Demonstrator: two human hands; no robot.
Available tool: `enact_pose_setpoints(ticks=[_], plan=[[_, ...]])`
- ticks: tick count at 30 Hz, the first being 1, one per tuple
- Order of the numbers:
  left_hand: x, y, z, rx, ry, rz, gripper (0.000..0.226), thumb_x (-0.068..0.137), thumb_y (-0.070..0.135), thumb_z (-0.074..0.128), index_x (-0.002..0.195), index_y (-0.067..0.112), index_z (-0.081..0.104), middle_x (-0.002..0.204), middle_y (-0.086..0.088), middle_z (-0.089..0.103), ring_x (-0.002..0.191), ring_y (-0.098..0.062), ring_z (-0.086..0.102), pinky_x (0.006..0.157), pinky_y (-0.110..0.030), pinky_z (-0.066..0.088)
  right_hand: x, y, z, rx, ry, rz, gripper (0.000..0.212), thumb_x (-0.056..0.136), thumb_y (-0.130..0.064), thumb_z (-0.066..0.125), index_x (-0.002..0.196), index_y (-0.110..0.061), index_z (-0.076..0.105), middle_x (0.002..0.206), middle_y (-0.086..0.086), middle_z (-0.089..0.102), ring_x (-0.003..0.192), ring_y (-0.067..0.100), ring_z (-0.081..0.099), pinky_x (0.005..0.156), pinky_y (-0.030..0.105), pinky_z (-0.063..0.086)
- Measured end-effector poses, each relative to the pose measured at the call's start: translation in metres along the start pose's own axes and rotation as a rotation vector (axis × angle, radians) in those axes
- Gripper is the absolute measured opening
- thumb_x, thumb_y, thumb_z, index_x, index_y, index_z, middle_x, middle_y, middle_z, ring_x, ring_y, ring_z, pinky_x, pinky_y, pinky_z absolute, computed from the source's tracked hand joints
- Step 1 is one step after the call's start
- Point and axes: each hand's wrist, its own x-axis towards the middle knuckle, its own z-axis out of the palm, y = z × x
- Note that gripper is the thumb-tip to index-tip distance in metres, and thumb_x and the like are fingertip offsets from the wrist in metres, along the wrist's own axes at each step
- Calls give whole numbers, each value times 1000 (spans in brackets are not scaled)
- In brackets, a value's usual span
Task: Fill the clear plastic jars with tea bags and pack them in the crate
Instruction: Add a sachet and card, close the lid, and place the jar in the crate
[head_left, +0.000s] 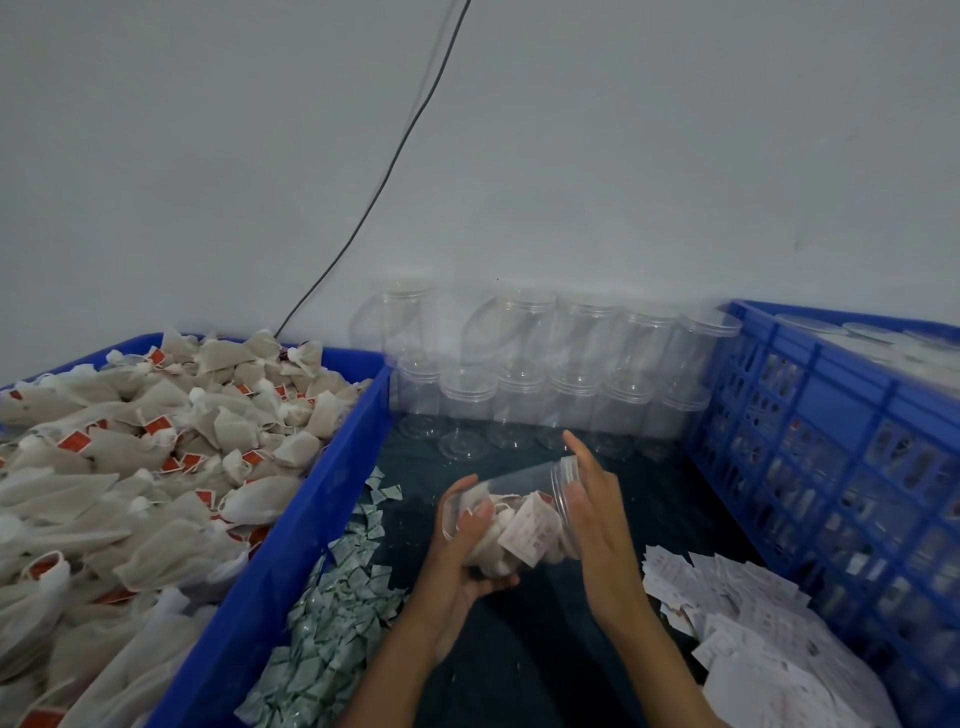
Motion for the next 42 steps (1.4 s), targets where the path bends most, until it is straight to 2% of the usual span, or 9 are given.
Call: enact_pose_setpoints(ticks=[5, 11, 19, 21, 23, 27, 33, 37, 42], plan=[[-1, 7, -2, -5, -24, -187, 62, 75, 53, 71, 121, 15, 60, 89, -10, 71, 66, -15, 64, 54, -28, 51, -1, -5, -7, -94, -65, -219, 49, 90, -46, 46, 139, -42, 45, 116, -6, 47, 111, 5, 51, 91, 5, 37], [-2, 8, -2, -105, -95, -317, 60, 71, 55, 68, 108, 9, 71, 91, -14, 68, 66, -17, 60, 54, -28, 48, -1, -8, -15, -100, -160, -297, 48, 88, -35, 54, 136, -39, 51, 118, -3, 48, 111, 8, 51, 88, 7, 42], [-2, 1, 9, 80, -7, 160, 70, 63, 36, 81, 125, 33, 48, 116, -10, 64, 102, -30, 67, 81, -49, 56, 9, -2, -4, 138, 15, 286, 35, 100, -44, 42, 125, -27, 59, 126, 4, 61, 115, 18, 59, 101, 39, 47], [-4, 1, 10, 46, 15, 94, 67, 61, 44, 81, 120, 35, 52, 114, -9, 66, 95, -26, 69, 70, -40, 57, 10, -1, -16, 118, -153, 246, 40, 104, -24, 35, 142, -15, 44, 146, 12, 45, 134, 23, 42, 111, 31, 33], [-3, 1, 9, -49, 46, -37, 64, 64, 49, 80, 119, 30, 54, 108, -9, 69, 82, -21, 68, 61, -32, 53, 11, -3, -20, 68, -193, 149, 49, 103, -9, 36, 149, -25, 28, 152, 9, 33, 137, 16, 35, 101, 13, 33], [-3, 1, 6, -190, 4, -201, 66, 74, 48, 67, 129, 15, 52, 94, -12, 71, 66, -17, 56, 57, -29, 51, -10, -12, -20, 127, -183, 43, 55, 86, -36, 60, 138, -42, 43, 142, -21, 43, 129, -7, 41, 92, 13, 43], [-1, -3, 8, 46, 67, 88, 71, 59, 38, 85, 120, 32, 49, 114, -8, 65, 94, -27, 68, 66, -36, 54, -3, -5, -1, 335, 49, 355, 45, 74, -49, 61, 114, -27, 61, 116, 6, 66, 96, 19, 69, 80, 34, 56], [-2, -4, 6, 18, 66, 22, 58, 67, 39, 77, 119, 32, 51, 116, -10, 66, 94, -28, 68, 66, -36, 54, 0, -3, -4, 265, 5, 412, 74, 69, -67, 56, 133, -32, 46, 128, 1, 56, 113, 21, 60, 102, 50, 45], [-2, -1, 6, -150, 22, -178, 62, 74, 48, 65, 127, 18, 53, 106, -15, 70, 75, -22, 60, 61, -32, 53, 1, 0, -17, 316, -58, 231, 74, 69, -46, 75, 135, -46, 40, 124, -10, 60, 113, 9, 60, 91, 33, 50]])
